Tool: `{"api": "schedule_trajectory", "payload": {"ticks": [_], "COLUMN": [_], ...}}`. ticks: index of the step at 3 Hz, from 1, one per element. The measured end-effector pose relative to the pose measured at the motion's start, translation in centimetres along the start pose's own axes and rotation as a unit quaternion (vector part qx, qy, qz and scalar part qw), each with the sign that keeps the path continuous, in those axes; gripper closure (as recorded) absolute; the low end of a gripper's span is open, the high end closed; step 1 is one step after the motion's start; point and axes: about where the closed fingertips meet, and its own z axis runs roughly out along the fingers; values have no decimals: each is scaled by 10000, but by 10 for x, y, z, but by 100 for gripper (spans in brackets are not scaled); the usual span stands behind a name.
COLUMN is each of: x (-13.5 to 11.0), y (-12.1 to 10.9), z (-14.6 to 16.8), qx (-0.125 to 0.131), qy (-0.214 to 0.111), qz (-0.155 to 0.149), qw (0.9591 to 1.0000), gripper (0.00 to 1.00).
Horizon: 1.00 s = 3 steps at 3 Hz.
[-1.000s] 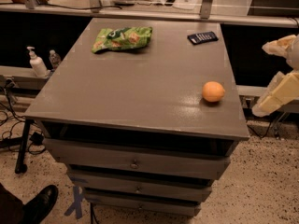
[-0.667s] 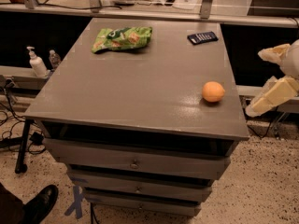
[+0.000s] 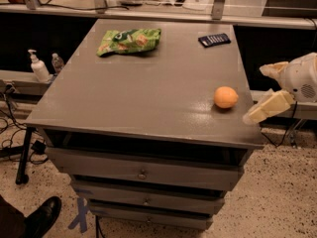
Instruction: Pick orange
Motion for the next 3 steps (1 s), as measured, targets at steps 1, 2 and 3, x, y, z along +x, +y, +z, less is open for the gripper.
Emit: {"api": "schedule_trajectory", "payload": {"ticks": [1,2,3], "x": [1,-8,-20], "y": [-4,-8,-12], "z": [25,51,66], "qx": [-42,-69,-77], "qy": [-227,-368,-379], "qz": [108,167,232], "qw": [9997,9992,9990], "gripper": [0,18,40]}}
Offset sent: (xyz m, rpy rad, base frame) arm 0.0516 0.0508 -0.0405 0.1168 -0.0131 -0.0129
